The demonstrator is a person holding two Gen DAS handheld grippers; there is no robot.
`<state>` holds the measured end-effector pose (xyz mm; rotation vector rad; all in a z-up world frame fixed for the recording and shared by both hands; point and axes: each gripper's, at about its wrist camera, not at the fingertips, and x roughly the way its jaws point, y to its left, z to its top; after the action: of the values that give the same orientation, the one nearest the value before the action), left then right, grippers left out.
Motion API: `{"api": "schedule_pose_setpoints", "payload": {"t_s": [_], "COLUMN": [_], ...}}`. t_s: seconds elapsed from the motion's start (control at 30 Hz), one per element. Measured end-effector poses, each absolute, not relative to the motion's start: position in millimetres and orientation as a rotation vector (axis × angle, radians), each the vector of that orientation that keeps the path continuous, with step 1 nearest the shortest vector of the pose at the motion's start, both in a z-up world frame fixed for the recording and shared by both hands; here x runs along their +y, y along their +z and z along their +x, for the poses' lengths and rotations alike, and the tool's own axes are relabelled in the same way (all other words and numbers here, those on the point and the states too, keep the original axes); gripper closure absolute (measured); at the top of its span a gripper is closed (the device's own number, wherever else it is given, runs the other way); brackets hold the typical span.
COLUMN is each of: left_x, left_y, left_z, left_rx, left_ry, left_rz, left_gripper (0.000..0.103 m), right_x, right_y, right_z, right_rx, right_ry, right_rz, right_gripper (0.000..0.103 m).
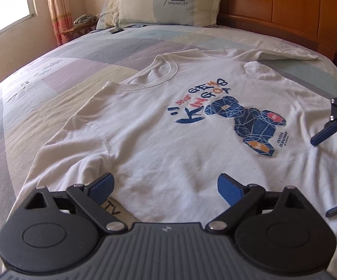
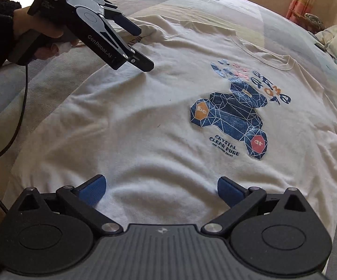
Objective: Fold clothes
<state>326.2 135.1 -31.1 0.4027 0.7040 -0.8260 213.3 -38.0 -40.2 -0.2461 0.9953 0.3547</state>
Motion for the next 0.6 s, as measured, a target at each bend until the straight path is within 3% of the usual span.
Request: {"api": "schedule_pose_setpoints", "payload": {"t_s": [0.23, 0.6], "left_x": [141, 142], "left_y": [-60, -36], "left_z": [281, 278], "left_rx": [0.789, 0.817], "left_ry": [-0.894, -0.837], "left_rz": [0.462, 0.296], "left_gripper": [0.005, 0.006], "right_x": [-45, -106], "right_y": [-48, -32], "right_z": [211, 170], "right_rx": [1.03, 1.008], "right_ry": [0.291, 0.126], "right_rz": [-0.176, -0.023], "right_gripper": [0.0, 0.0]}}
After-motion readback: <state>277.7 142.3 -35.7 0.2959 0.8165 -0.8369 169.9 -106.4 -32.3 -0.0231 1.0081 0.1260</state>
